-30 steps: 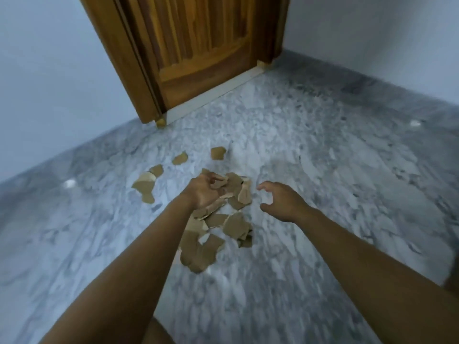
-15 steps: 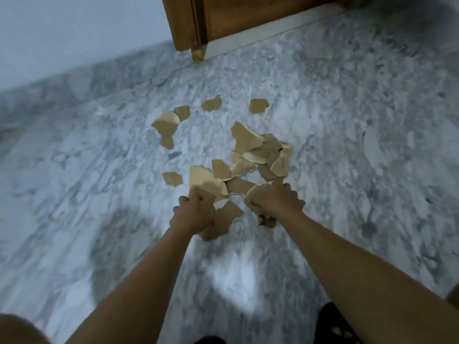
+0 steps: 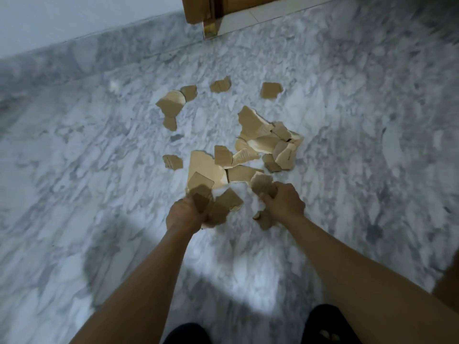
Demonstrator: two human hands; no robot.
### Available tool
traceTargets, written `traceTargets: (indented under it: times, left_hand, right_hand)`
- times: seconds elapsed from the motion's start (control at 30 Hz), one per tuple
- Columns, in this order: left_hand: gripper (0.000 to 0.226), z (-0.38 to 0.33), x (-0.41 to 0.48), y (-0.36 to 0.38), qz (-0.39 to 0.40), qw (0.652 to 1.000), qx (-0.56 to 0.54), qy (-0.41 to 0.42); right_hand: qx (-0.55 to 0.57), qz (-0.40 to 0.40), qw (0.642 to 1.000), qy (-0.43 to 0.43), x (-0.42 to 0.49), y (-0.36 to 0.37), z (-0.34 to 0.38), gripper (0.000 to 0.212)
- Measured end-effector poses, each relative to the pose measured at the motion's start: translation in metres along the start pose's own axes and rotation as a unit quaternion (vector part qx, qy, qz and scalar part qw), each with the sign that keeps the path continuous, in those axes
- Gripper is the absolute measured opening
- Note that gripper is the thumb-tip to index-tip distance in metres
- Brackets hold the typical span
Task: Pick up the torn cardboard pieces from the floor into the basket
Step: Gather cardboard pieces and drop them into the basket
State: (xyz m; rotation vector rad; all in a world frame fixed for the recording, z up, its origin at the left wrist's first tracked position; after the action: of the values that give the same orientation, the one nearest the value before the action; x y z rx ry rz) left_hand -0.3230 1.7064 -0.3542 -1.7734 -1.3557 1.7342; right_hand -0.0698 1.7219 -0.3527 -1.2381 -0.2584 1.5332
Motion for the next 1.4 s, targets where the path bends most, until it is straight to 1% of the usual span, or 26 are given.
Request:
traceTargets:
  times: [0.1, 0.13, 0.2, 0.27, 0.3, 0.4, 0.47, 0.53, 0.57, 0.6, 0.7, 0.77, 0.8, 0.83, 0.9, 0.93, 1.0, 1.07, 1.1, 1.13, 1.2, 1.23, 1.27, 1.3, 1.33, 1.4]
  left_hand:
    - [0.038, 0.003, -0.001, -0.017, 0.048, 0.998, 0.004, 0.047]
    - [0.04, 0.005, 0.0, -0.026, 0.065, 0.996, -0.01, 0.068]
    - [0.037, 0.005, -0.003, -0.048, 0.095, 0.988, -0.075, 0.097]
    - [0.032, 0.002, -0.003, -0.068, 0.111, 0.98, -0.126, 0.111]
    - [0.03, -0.001, -0.005, -0.076, 0.121, 0.978, -0.126, 0.118]
    - [0.031, -0.012, -0.005, -0.081, 0.157, 0.976, -0.045, 0.143]
    - [0.033, -0.02, -0.004, -0.071, 0.181, 0.972, 0.01, 0.151]
    - [0.038, -0.029, 0.001, -0.052, 0.191, 0.965, 0.044, 0.173]
    - [0.041, -0.033, 0.003, -0.041, 0.182, 0.963, 0.068, 0.189]
    - [0.047, -0.037, 0.005, -0.03, 0.166, 0.961, 0.099, 0.198]
    - [0.066, -0.042, 0.011, -0.001, 0.099, 0.958, 0.182, 0.196]
    - [0.063, -0.045, 0.011, 0.007, 0.033, 0.953, 0.218, 0.208]
    - [0.061, -0.047, 0.012, 0.009, 0.011, 0.953, 0.218, 0.211]
    - [0.06, -0.048, 0.014, 0.01, 0.0, 0.955, 0.21, 0.208]
    - [0.061, -0.051, 0.017, 0.011, 0.016, 0.959, 0.198, 0.202]
    - [0.063, -0.053, 0.018, 0.01, 0.032, 0.958, 0.2, 0.204]
    - [0.065, -0.056, 0.018, 0.011, 0.051, 0.954, 0.207, 0.212]
    - [0.063, -0.058, 0.017, 0.011, 0.048, 0.954, 0.206, 0.213]
    - [0.063, -0.059, 0.016, 0.012, 0.049, 0.953, 0.209, 0.212]
    - [0.064, -0.06, 0.015, 0.012, 0.048, 0.951, 0.217, 0.216]
    - [0.06, -0.059, 0.015, 0.013, 0.045, 0.943, 0.225, 0.24]
    - [0.056, -0.058, 0.014, 0.013, 0.053, 0.943, 0.209, 0.252]
    - [0.05, -0.055, 0.013, 0.013, 0.067, 0.947, 0.173, 0.262]
    - [0.046, -0.053, 0.011, 0.011, 0.087, 0.952, 0.131, 0.263]
    - [0.046, -0.051, 0.009, 0.008, 0.103, 0.957, 0.083, 0.259]
    - [0.052, -0.042, 0.011, -0.009, 0.124, 0.967, -0.004, 0.224]
  right_hand:
    - [0.075, -0.003, 0.996, -0.039, -0.003, -0.027, 0.003, 0.026]
    - [0.093, 0.002, 0.994, -0.06, -0.005, -0.04, 0.005, 0.026]
    - [0.083, 0.034, 0.992, -0.093, -0.008, -0.064, 0.01, 0.031]
    - [0.013, 0.096, 0.99, -0.1, -0.007, -0.078, 0.014, 0.043]
    - [-0.033, 0.142, 0.984, -0.099, -0.007, -0.081, 0.015, 0.047]
    - [-0.153, 0.287, 0.944, -0.046, -0.011, -0.079, 0.018, 0.031]
    - [-0.21, 0.324, 0.922, -0.026, -0.011, -0.067, 0.021, 0.039]
    - [-0.254, 0.306, 0.917, -0.019, -0.013, -0.045, 0.021, 0.048]
    - [-0.268, 0.274, 0.924, -0.013, -0.015, -0.032, 0.018, 0.054]
    - [-0.255, 0.231, 0.939, -0.002, -0.018, -0.018, 0.013, 0.062]
    - [-0.126, 0.118, 0.985, 0.004, -0.019, 0.019, -0.005, 0.076]
    - [-0.074, 0.085, 0.994, -0.001, -0.019, 0.025, -0.008, 0.082]
    - [-0.073, 0.083, 0.994, 0.005, -0.018, 0.025, -0.008, 0.081]
    - [-0.084, 0.087, 0.993, 0.013, -0.015, 0.025, -0.008, 0.073]
    - [-0.099, 0.117, 0.988, 0.027, -0.011, 0.026, -0.009, 0.049]
    - [-0.11, 0.137, 0.984, 0.028, -0.01, 0.026, -0.009, 0.044]
    - [-0.153, 0.186, 0.971, -0.001, -0.009, 0.023, -0.008, 0.037]
    - [-0.179, 0.229, 0.956, -0.048, -0.004, 0.011, -0.004, 0.031]
    - [-0.173, 0.231, 0.955, -0.067, -0.001, 0.0, 0.0, 0.033]
    - [-0.169, 0.209, 0.96, -0.083, 0.002, -0.013, 0.003, 0.041]
    - [-0.189, 0.143, 0.968, -0.088, 0.016, -0.039, 0.007, 0.069]
    - [-0.196, 0.131, 0.969, -0.08, 0.022, -0.047, 0.006, 0.083]
    - [-0.203, 0.138, 0.966, -0.075, 0.026, -0.05, 0.006, 0.091]
    - [-0.215, 0.159, 0.961, -0.068, 0.028, -0.049, 0.005, 0.091]
    - [-0.233, 0.175, 0.955, -0.062, 0.028, -0.044, 0.004, 0.084]
    - [-0.27, 0.164, 0.947, -0.062, 0.027, -0.03, 0.0, 0.067]
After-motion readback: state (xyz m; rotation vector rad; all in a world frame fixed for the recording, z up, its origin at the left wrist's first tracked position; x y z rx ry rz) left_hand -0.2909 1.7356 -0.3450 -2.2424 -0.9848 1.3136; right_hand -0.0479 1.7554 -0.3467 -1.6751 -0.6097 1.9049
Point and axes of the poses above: each hand's wrist, its own x-axis towards the middle knuckle, its own y-axis out of the palm, z = x × y, the point moved 1 cm from there along x, towards the middle knuckle, and after that the axes turned 9 degrees about z, right-handed, at the moved point
